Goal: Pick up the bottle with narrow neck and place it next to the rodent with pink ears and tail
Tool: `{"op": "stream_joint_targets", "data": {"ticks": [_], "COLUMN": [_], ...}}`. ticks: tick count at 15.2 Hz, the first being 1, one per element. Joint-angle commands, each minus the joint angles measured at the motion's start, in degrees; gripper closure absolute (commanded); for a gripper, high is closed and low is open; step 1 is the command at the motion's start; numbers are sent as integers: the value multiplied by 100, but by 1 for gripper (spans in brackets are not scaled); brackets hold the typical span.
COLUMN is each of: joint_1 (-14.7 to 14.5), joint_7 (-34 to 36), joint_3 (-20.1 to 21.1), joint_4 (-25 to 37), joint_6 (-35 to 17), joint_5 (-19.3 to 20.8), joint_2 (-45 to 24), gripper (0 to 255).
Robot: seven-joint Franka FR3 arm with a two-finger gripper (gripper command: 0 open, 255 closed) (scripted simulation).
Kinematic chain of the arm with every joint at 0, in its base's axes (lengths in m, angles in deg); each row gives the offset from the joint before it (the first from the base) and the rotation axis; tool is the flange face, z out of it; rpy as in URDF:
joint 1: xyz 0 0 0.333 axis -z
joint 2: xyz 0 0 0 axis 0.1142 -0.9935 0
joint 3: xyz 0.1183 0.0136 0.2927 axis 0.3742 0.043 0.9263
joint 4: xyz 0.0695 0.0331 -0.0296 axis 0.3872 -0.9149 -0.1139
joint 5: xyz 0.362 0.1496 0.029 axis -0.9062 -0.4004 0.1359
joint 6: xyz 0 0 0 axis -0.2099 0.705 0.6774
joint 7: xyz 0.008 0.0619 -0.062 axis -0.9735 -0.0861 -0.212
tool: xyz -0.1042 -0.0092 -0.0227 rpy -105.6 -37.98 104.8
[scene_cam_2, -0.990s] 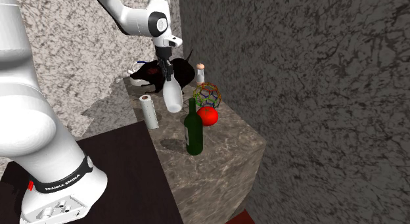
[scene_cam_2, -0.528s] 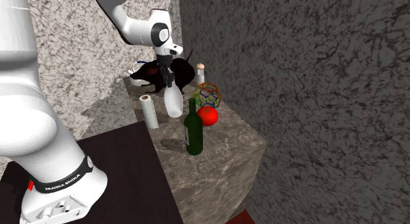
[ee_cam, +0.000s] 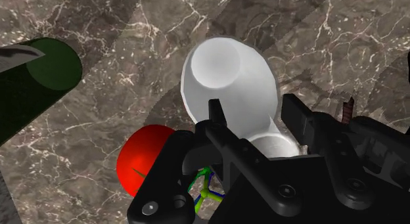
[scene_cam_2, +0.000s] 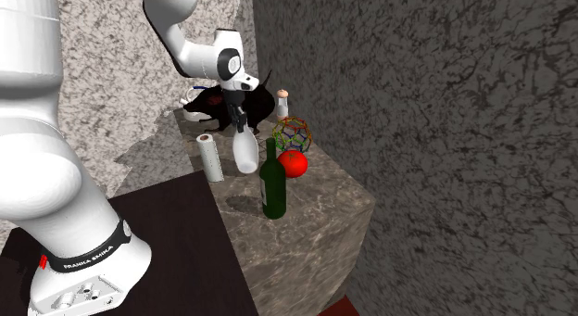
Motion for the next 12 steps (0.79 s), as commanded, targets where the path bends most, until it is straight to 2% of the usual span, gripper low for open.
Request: {"op": "stream_joint_targets", "data": {"ticks": [1, 8, 9, 12], "joint_1": [-28, -28, -28, -27], "joint_7": [35, 35, 35, 34], "joint_3": [-35, -35, -36, -35], "joint_4": [11, 11, 11, 10], "joint_6": [-96, -96, -96, -96], "joint_5": [55, 54, 54, 54], "joint_2": [-105, -105, -105, -104], "gripper": [255, 255, 0, 0]}}
